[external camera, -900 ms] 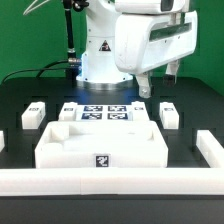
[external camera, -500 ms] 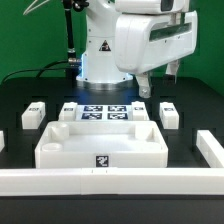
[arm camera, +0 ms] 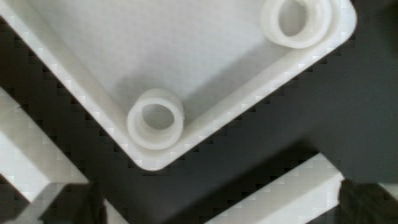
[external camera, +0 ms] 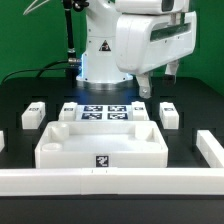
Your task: Assemble desk
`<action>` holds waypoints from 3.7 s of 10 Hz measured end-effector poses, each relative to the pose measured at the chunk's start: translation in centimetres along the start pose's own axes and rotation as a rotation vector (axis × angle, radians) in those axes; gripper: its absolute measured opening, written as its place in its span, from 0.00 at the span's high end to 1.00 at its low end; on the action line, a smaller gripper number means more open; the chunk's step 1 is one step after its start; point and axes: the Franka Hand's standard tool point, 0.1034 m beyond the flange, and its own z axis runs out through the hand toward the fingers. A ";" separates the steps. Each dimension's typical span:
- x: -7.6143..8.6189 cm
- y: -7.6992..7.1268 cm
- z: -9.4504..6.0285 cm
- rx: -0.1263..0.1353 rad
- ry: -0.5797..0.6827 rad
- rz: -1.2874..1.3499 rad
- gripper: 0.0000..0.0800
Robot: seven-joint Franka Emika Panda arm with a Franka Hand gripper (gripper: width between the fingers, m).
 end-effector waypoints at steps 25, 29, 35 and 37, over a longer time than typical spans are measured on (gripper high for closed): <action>-12.1 -2.7 10.7 0.063 0.015 -0.565 0.51; -12.0 -2.6 10.7 0.057 0.017 -0.565 0.92; -12.0 -2.5 10.7 0.057 0.017 -0.565 0.92; -11.2 -2.0 10.7 0.028 0.037 -0.632 0.92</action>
Offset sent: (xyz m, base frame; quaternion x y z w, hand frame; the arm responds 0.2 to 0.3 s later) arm -0.0482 -0.0242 0.0013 0.0070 0.0272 -0.2454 0.9690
